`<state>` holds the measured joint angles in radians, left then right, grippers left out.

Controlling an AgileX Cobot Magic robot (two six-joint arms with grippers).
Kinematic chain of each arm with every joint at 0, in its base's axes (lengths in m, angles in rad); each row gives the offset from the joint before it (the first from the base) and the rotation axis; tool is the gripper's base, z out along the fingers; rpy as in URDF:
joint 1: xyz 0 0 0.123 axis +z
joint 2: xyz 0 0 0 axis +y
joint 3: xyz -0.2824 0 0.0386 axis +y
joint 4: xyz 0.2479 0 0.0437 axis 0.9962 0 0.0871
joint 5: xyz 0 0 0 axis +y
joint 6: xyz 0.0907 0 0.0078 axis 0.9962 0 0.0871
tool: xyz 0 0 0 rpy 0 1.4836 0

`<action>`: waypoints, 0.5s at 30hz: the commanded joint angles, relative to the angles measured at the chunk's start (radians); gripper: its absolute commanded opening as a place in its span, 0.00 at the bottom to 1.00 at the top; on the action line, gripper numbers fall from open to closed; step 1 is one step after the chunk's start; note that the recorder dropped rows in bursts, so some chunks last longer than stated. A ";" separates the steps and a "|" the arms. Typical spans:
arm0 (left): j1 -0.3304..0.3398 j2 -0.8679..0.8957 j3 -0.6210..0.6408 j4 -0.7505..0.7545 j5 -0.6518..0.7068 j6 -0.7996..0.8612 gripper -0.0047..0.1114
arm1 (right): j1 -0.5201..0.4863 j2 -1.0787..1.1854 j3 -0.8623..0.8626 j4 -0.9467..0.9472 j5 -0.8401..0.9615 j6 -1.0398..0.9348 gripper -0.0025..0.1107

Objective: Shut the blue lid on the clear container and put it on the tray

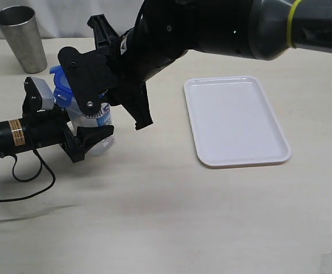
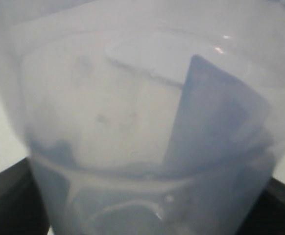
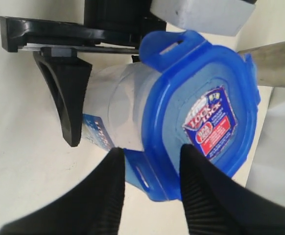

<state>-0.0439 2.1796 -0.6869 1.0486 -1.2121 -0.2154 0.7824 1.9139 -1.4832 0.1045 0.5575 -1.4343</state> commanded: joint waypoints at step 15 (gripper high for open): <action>-0.004 -0.004 0.005 0.060 -0.009 0.001 0.04 | 0.000 0.052 0.105 0.010 -0.026 -0.073 0.06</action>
<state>-0.0364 2.1796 -0.6869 1.0356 -1.2086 -0.2221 0.7824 1.9139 -1.4088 0.1106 0.4082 -1.5096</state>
